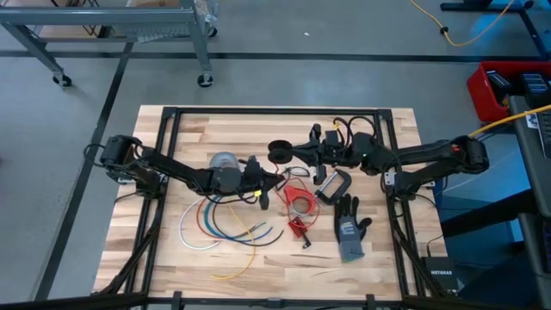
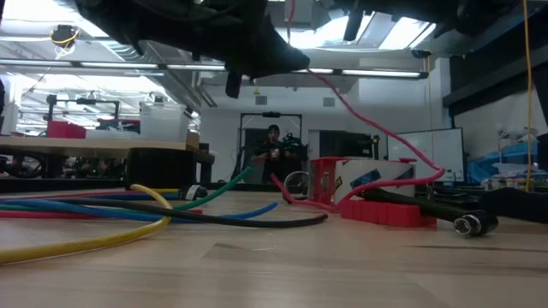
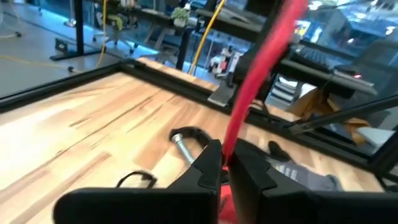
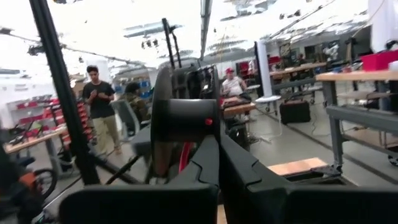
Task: Coil cords
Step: Coil the red wire onto the spool
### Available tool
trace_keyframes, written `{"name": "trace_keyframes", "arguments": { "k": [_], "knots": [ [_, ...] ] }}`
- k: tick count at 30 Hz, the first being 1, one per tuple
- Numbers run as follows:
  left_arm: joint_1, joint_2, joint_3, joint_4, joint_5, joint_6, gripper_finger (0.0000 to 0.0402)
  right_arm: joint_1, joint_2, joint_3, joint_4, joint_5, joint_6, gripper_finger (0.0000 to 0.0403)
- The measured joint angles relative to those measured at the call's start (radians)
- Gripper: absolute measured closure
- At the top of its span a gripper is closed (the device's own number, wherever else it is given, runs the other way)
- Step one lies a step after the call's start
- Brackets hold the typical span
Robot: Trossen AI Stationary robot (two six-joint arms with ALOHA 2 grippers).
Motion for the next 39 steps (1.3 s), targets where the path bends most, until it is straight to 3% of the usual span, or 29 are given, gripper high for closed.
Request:
{"name": "trace_keyframes", "arguments": {
  "k": [7, 11, 19, 28, 39],
  "knots": [
    [-0.001, -0.123, 0.000, -0.235, -0.007, -0.072, 0.0397, 0.000, -0.078, 0.000, -0.222, -0.011, -0.029, 0.0402],
    [-0.001, -0.175, 0.000, -0.333, -0.030, -0.112, 0.0397, 0.000, -0.100, 0.000, -0.219, 0.012, -0.050, 0.0402],
    [0.003, -0.161, 0.000, -0.307, -0.031, -0.227, 0.0399, 0.000, -0.078, 0.000, -0.156, 0.193, -0.072, 0.0402],
    [0.039, -0.117, 0.048, -0.310, 0.020, -0.312, 0.0400, 0.000, 0.036, 0.000, -0.013, 0.253, -0.072, 0.0402],
    [0.044, -0.059, 0.143, -0.310, 0.024, -0.306, 0.0401, 0.000, 0.088, -0.001, 0.032, 0.537, -0.151, 0.0402]
  ]
}}
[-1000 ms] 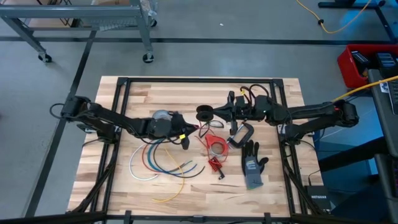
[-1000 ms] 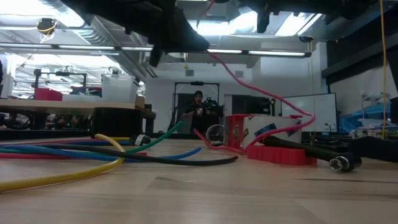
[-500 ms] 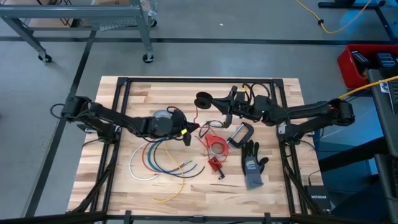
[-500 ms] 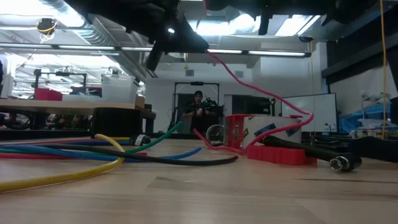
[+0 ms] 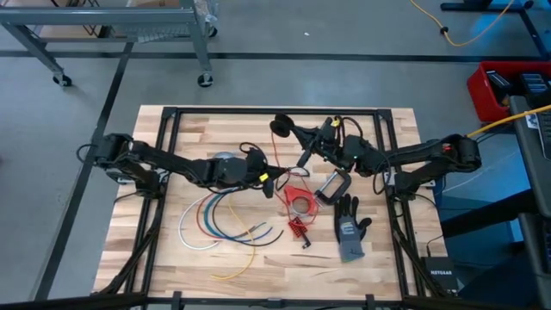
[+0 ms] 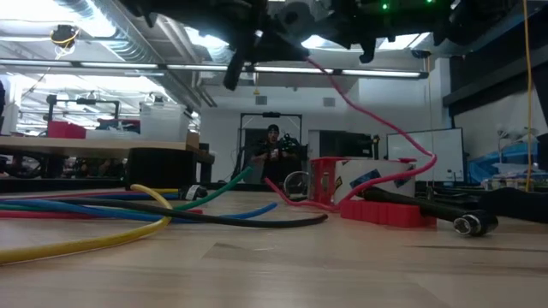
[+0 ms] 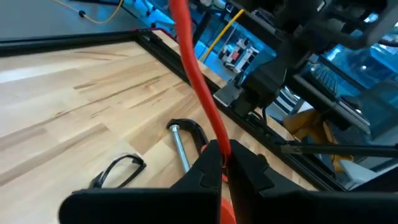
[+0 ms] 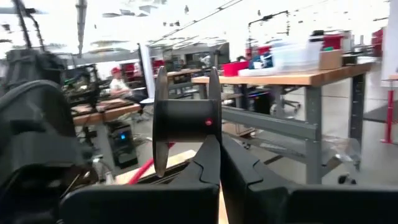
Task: Coil cords
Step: Coil the red wire onto the spool
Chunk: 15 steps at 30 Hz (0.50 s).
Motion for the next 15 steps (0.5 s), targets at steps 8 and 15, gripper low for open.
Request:
{"name": "trace_keyframes", "arguments": {
  "k": [8, 15],
  "knots": [
    [0.039, 0.075, 0.000, -0.001, 0.016, -0.125, 0.0401, 0.001, 0.000, 0.003, 0.076, 0.055, 0.001, 0.0402],
    [0.071, 0.120, 0.041, 0.036, 0.210, -0.203, 0.0401, 0.001, 0.006, 0.072, -0.095, 0.053, -0.042, 0.0402]
  ]
}}
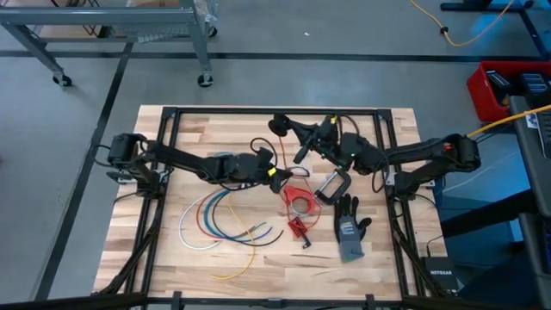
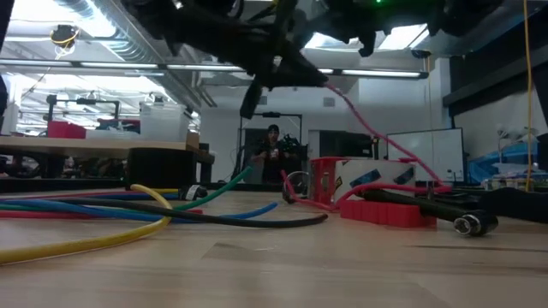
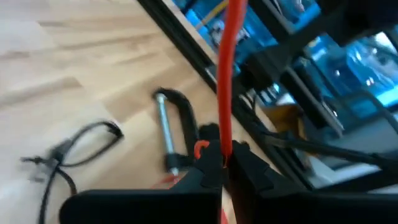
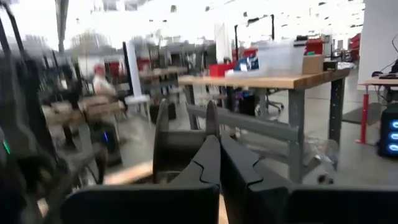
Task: Coil cords
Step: Coil the red wire onto the spool
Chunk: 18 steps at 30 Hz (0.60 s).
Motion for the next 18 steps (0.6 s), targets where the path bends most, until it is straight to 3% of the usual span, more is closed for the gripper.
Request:
{"name": "trace_keyframes", "arguments": {
  "k": [7, 18],
  "knots": [
    [-0.002, -0.012, 0.088, -0.075, 0.089, 0.099, 0.0401, -0.001, 0.000, 0.014, -0.160, -0.014, -0.043, 0.0402],
    [0.007, -0.060, 0.125, -0.351, 0.094, 0.127, 0.0401, -0.001, 0.000, 0.014, -0.338, -0.040, -0.060, 0.0402]
  ]
}}
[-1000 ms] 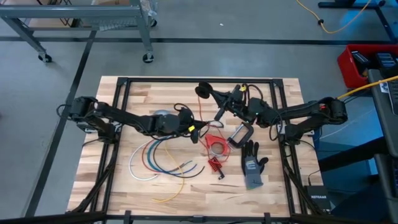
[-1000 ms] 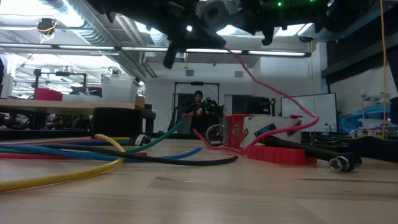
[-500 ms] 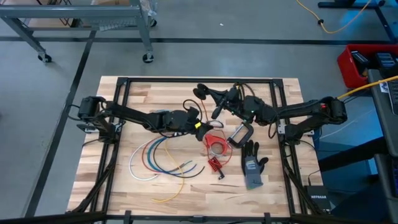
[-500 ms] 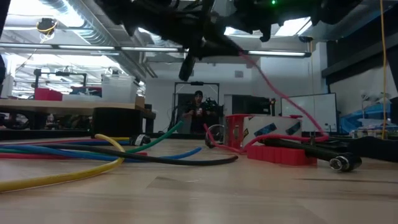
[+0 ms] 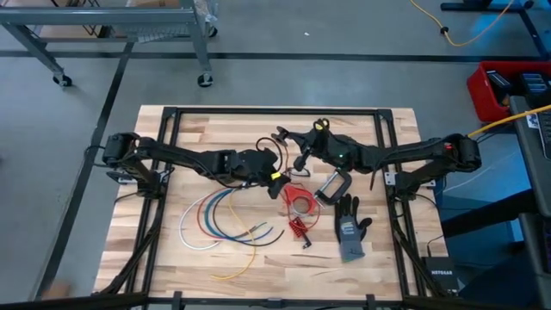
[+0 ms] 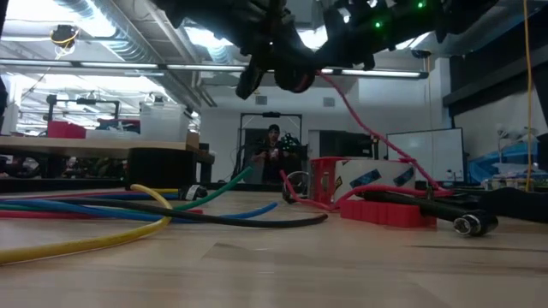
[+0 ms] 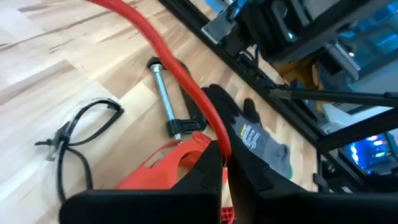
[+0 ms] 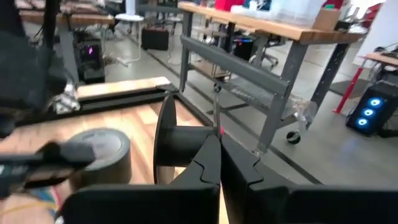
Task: Coil cords
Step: Coil the red wire onto the spool
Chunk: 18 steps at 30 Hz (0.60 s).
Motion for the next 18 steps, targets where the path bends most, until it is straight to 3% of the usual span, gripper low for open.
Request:
{"name": "trace_keyframes", "arguments": {
  "k": [8, 18],
  "knots": [
    [0.010, -0.028, 0.000, 0.000, -0.001, 0.029, 0.0401, 0.000, 0.000, 0.000, -0.084, -0.048, 0.000, 0.0402],
    [0.038, -0.104, -0.001, -0.070, -0.004, 0.084, 0.0400, 0.000, 0.000, -0.001, -0.145, -0.225, 0.029, 0.0402]
  ]
}}
